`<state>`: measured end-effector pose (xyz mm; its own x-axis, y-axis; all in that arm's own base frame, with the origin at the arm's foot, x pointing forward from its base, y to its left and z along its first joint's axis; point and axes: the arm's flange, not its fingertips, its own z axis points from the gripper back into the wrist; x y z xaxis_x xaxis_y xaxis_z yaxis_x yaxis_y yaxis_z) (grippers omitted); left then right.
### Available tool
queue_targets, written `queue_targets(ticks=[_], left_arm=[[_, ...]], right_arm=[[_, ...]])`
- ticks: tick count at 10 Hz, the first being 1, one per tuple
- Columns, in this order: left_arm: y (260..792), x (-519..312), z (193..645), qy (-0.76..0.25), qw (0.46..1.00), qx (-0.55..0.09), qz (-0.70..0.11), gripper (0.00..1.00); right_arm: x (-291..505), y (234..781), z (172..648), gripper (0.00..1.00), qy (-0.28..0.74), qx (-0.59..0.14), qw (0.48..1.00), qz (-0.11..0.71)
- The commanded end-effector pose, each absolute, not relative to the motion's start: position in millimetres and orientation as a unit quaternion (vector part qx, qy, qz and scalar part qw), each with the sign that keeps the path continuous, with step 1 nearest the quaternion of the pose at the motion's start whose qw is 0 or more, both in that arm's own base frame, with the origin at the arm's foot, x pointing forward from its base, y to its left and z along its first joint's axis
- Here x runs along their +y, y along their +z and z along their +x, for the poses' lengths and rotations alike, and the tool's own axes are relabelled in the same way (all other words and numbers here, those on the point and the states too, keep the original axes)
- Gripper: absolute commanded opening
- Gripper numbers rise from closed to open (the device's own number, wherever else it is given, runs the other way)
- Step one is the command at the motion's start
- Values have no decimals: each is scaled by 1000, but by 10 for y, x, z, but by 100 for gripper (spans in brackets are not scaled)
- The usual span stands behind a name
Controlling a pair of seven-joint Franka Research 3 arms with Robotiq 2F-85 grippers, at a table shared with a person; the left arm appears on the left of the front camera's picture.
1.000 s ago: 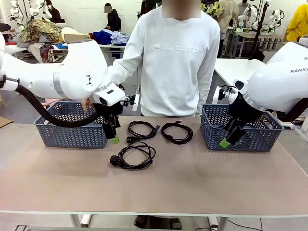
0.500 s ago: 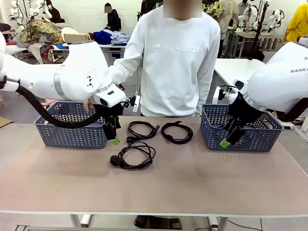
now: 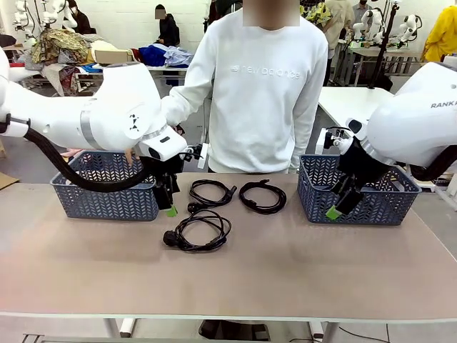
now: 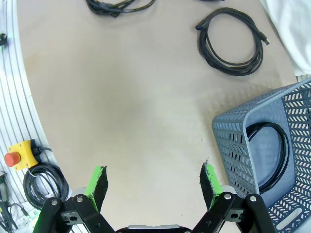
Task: Organize the cables according to human instructions.
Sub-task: Pick up a bundle of cables and place it in the basket indicated by the human.
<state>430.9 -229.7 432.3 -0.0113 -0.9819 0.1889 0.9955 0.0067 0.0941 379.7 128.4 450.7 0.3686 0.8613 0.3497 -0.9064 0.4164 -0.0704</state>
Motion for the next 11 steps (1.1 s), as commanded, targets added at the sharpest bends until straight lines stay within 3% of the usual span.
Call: queue_targets(ticks=[1, 11], left_arm=[[4156, -2382, 4257, -723, 684, -96, -19, 100], [3403, -2889, 4263, -767, 640, -24, -28, 100]], right_arm=[[1291, 4504, 3791, 100, 533, -169, 827, 64], [1291, 4504, 3791, 100, 533, -169, 827, 64]])
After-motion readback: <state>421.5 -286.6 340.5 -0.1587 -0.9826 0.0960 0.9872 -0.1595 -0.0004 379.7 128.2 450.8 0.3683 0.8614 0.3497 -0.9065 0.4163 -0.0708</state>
